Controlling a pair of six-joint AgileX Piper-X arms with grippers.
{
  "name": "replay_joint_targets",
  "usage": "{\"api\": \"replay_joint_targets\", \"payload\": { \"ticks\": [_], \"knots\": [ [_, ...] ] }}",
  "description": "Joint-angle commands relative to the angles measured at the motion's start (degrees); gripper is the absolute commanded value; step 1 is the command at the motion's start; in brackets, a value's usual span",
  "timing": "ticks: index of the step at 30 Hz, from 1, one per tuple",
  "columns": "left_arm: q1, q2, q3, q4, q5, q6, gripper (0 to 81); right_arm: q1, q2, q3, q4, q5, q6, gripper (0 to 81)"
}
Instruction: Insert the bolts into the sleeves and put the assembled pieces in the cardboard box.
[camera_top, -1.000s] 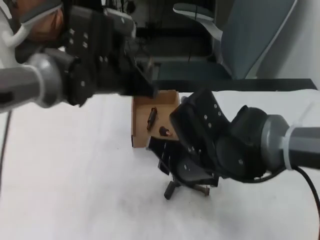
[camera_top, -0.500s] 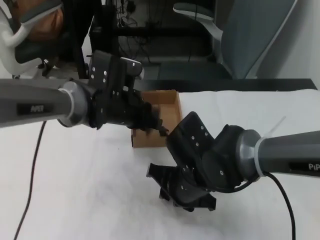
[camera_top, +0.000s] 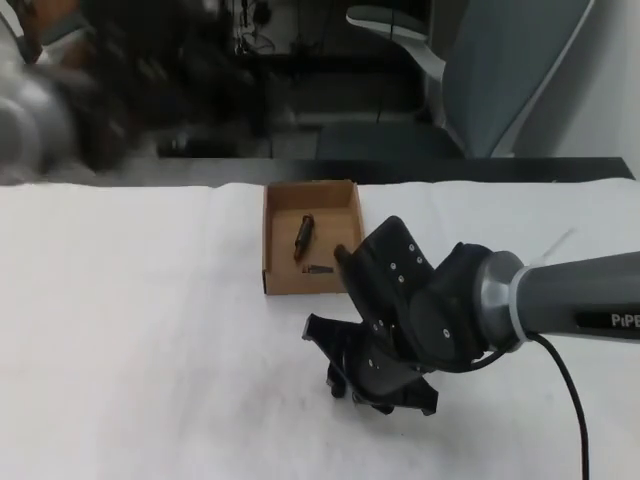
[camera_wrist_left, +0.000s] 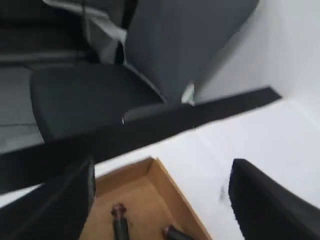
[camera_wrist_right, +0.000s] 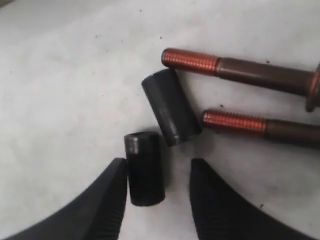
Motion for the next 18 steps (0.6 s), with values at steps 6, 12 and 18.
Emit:
{"api": "replay_joint_targets", "payload": {
  "ticks": [6,12,18],
  "knots": [
    [8.79,-6.97,0.64,12.74,2.94,-3.06,70.0,-0.34,1.08,-0.47,7.08,-0.02,-2.5,1.0],
    [9.1,-10.22,4.96,13.02,11.04,-2.74,70.0,1.08,-1.72,-1.29,7.06,-3.69,-13.55,0.6],
    [8.64,-19.75,15.03,14.78,16.18,-1.15,70.0,3.25,-15.57,-1.97,5.68,2.77,-23.04,0.6]
  ]
}}
